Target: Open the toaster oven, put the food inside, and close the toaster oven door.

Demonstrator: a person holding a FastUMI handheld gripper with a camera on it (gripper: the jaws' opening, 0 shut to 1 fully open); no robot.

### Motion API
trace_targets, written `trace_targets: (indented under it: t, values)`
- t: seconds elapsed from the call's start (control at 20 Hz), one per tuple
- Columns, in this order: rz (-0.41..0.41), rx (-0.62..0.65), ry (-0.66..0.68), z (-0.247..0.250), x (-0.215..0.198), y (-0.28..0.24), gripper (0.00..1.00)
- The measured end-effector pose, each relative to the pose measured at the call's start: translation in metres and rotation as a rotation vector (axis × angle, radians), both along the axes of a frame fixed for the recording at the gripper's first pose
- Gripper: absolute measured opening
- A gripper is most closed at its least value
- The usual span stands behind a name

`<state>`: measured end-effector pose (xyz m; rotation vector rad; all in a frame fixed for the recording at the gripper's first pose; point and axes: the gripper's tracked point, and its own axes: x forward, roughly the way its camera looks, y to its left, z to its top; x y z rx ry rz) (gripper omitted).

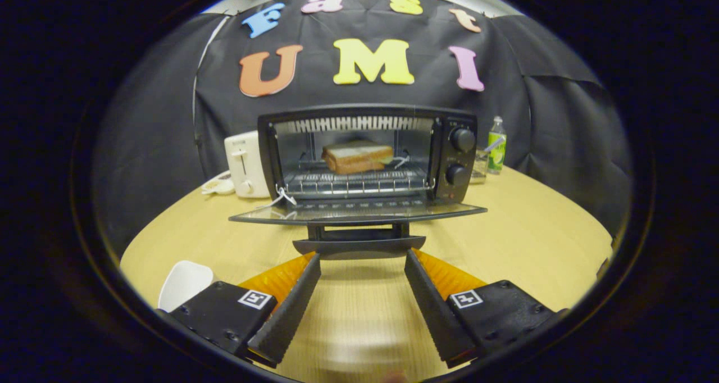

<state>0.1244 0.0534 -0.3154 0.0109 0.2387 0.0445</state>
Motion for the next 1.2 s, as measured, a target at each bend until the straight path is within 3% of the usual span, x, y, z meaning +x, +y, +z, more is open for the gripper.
trace_targets:
  t: [0.15, 0.65, 0.95, 1.2]
  values:
    - [0.015, 0.0, -0.112, 0.011, 0.013, -0.001, 1.0]
    - [0.018, -0.015, -0.181, 0.038, 0.026, -0.001, 1.0]
    - [0.067, 0.023, -0.164, 0.071, 0.058, 0.013, 1.0]
    - [0.058, 0.004, -0.222, 0.119, 0.042, 0.006, 1.0]
